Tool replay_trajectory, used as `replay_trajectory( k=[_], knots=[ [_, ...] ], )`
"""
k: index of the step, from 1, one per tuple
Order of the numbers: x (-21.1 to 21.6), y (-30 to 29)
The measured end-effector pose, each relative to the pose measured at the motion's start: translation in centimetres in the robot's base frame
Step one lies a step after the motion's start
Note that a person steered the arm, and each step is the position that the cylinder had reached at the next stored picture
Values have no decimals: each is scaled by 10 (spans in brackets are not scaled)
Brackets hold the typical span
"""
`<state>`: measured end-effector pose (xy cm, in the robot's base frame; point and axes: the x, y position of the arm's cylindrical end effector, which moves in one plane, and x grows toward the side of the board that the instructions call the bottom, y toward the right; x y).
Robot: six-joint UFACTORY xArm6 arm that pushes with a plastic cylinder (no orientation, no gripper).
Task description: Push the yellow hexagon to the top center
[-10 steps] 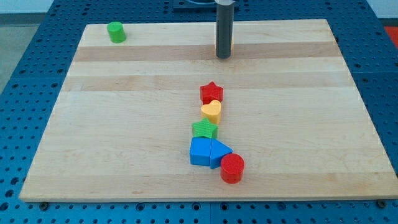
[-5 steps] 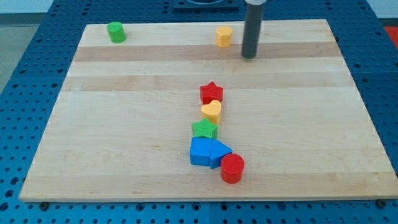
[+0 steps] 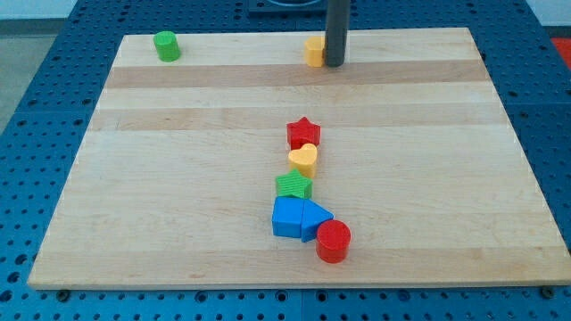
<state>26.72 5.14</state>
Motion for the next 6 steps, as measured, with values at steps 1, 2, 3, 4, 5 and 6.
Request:
replay_trajectory(
  k=[1, 2, 3, 4, 5, 6],
  knots=[
    [0, -19],
    [0, -29],
    [0, -33],
    [18, -33],
    [69, -44],
    [98, -87]
  ],
)
